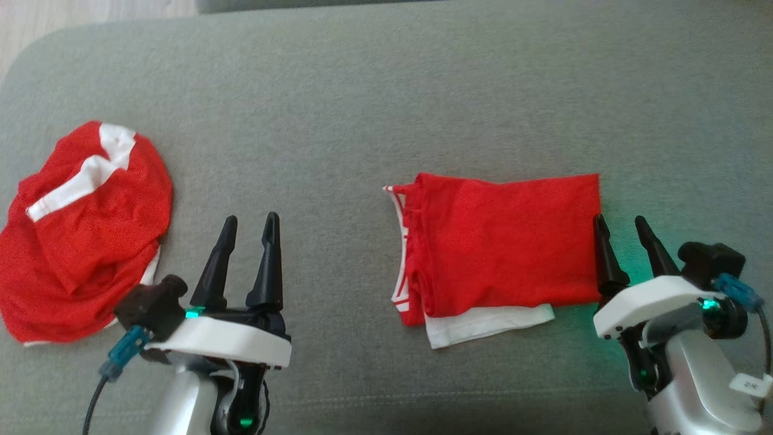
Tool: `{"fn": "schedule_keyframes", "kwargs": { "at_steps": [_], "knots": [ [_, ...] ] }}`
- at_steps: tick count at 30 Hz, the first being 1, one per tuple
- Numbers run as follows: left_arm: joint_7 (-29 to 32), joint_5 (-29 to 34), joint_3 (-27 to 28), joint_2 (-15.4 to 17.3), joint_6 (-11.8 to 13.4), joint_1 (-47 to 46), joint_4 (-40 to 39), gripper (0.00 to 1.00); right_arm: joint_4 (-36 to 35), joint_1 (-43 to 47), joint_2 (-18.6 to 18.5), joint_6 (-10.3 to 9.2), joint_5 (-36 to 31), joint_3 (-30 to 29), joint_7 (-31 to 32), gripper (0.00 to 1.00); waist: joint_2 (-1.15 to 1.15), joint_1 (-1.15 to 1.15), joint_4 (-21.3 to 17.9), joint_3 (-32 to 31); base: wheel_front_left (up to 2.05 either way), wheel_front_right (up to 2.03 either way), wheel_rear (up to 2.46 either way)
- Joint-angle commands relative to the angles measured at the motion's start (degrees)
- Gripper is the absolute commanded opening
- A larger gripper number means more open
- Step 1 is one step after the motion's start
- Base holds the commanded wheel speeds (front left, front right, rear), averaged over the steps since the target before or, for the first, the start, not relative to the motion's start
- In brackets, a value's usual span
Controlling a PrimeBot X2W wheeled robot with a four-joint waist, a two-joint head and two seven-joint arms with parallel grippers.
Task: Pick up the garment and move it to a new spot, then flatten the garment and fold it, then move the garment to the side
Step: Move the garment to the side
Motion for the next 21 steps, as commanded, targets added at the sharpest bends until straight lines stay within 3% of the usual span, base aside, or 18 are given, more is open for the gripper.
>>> {"fn": "schedule_keyframes", "kwargs": {
  "at_steps": [1,7,8,9,10,14,21],
  "knots": [
    [-0.7,0.5,1.5,0.1,-0.3,-2.4,-1.5,1.0,0.0,-2.3,-0.5,0.39,0.5,1.4,0.0,1.0,0.0,0.0,1.1,1.1,0.0,0.0,0.0],
    [-0.7,0.6,1.4,0.1,-0.3,-3.0,-1.4,1.0,5.9,-4.7,-0.5,0.39,1.9,1.5,2.0,1.0,0.0,0.0,2.4,2.4,0.0,0.0,0.0],
    [-0.7,0.6,1.5,0.1,-0.3,-3.1,-1.5,1.0,6.9,-5.1,-0.6,0.39,2.1,1.7,2.2,0.79,0.0,0.0,2.6,2.6,0.0,0.0,0.0],
    [-0.7,0.6,1.5,0.1,-0.3,-3.2,-1.5,1.0,7.8,-5.5,-0.7,0.39,2.2,1.9,2.3,0.27,0.0,0.0,2.7,2.8,0.0,0.0,0.0],
    [-0.7,0.7,1.6,0.1,-0.3,-3.3,-1.4,1.0,8.5,-5.9,-0.8,0.39,2.2,2.2,2.2,0.0,0.0,0.0,2.8,2.9,0.0,0.0,0.0],
    [-0.7,0.7,1.9,0.1,-0.3,-3.5,-1.3,1.0,9.9,-7.6,-1.5,0.39,2.1,3.4,0.8,0.0,0.0,0.0,2.8,2.8,0.0,0.0,0.0],
    [-0.7,0.9,1.4,0.1,-0.2,-3.7,-1.6,1.0,7.5,-12.8,-6.0,0.39,-4.9,9.1,-3.8,0.0,0.0,0.0,1.0,1.7,0.0,0.0,0.0]
  ]
}}
